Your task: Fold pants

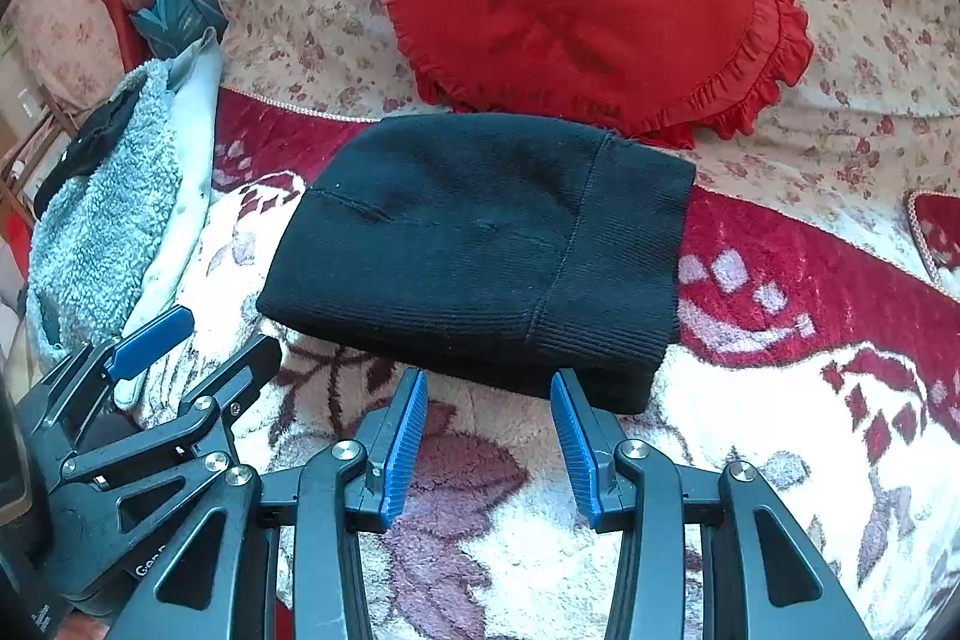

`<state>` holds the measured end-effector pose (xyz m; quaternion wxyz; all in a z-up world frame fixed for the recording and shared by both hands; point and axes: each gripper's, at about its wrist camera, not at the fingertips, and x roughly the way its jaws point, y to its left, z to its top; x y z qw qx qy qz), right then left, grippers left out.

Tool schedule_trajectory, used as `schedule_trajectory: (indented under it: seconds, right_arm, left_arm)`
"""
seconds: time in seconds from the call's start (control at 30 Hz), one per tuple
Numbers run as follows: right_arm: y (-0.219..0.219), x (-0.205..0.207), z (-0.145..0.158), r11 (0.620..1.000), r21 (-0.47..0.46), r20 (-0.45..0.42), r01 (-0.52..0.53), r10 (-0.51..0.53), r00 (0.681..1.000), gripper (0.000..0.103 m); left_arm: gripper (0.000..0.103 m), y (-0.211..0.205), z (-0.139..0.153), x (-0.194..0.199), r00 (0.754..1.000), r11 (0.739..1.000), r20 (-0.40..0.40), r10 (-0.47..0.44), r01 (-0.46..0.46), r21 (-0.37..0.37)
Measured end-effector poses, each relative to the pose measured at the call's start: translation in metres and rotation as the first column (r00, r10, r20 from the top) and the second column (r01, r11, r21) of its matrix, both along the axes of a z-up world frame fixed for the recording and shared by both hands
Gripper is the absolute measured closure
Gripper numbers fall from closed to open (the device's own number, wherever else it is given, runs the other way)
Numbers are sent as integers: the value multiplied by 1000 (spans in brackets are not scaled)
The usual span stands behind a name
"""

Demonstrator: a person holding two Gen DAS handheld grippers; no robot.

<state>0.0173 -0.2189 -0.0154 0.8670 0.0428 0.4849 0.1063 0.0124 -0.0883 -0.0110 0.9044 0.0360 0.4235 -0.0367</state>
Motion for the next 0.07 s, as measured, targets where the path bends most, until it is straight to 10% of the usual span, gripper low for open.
schedule_trajectory:
  seconds: [0.07]
  right_arm:
    - [-3,0,3,1000,-1,6,9,-9,1000,62]
  left_arm:
    - [36,1,2,-1,1000,1000,1,-2,2,-14]
